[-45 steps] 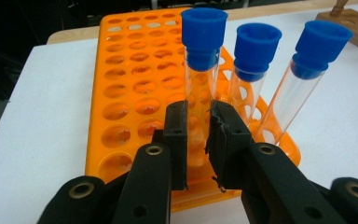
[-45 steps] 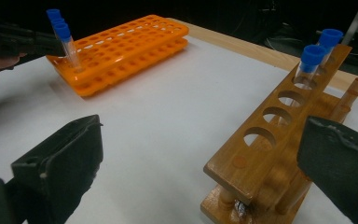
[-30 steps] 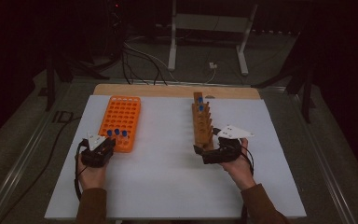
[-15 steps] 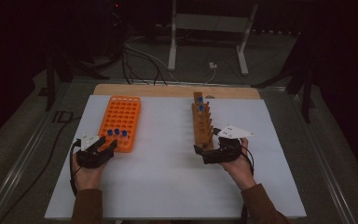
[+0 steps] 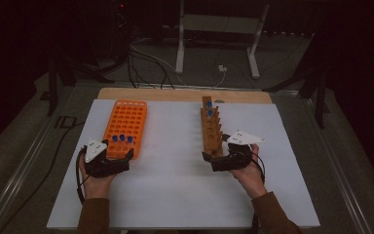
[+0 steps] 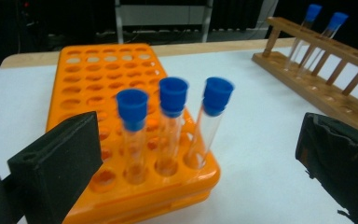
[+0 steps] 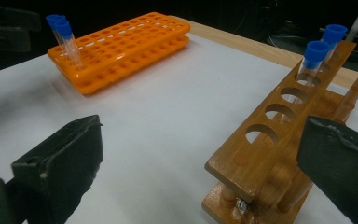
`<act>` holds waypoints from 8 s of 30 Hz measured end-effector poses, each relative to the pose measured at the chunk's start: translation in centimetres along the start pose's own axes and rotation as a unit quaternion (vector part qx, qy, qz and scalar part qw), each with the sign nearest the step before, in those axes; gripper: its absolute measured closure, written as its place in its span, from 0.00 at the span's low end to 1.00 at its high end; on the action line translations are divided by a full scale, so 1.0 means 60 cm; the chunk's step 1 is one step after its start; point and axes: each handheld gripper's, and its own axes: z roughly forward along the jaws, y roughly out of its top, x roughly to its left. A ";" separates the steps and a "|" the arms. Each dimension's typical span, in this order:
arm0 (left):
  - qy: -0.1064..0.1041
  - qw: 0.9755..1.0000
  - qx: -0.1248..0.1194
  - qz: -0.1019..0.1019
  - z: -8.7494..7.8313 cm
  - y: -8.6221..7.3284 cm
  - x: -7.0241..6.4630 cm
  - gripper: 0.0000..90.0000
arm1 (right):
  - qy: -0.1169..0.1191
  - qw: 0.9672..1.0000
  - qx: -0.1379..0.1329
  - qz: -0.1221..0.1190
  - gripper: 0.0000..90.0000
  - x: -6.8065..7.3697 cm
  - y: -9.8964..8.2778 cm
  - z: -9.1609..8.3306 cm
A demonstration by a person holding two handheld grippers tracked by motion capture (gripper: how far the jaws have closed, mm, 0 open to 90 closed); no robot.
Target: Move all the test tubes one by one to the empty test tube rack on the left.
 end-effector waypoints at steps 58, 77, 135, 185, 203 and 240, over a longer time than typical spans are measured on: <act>-0.017 1.000 -0.022 -0.009 0.009 0.005 -0.028 0.00 | -0.142 0.988 0.043 0.030 0.79 -0.113 0.071 0.167; -0.020 1.000 -0.021 -0.007 0.010 0.005 -0.030 0.00 | -0.143 0.988 0.045 0.043 0.85 -0.121 0.065 0.166; -0.025 0.997 -0.040 0.057 0.009 0.030 -0.084 0.01 | 0.003 0.999 -0.012 -0.032 0.85 0.001 0.083 0.069; -0.107 0.982 0.009 0.158 0.047 0.014 -0.170 0.85 | 0.134 0.990 0.014 -0.036 0.78 0.130 0.084 0.115; -0.076 0.991 0.000 0.114 0.032 0.019 -0.120 0.86 | 0.104 0.995 0.002 -0.009 0.21 0.093 0.076 0.097; -0.036 0.997 -0.022 0.071 0.002 0.028 -0.058 0.86 | 0.027 1.000 -0.008 0.010 0.01 0.023 0.029 0.051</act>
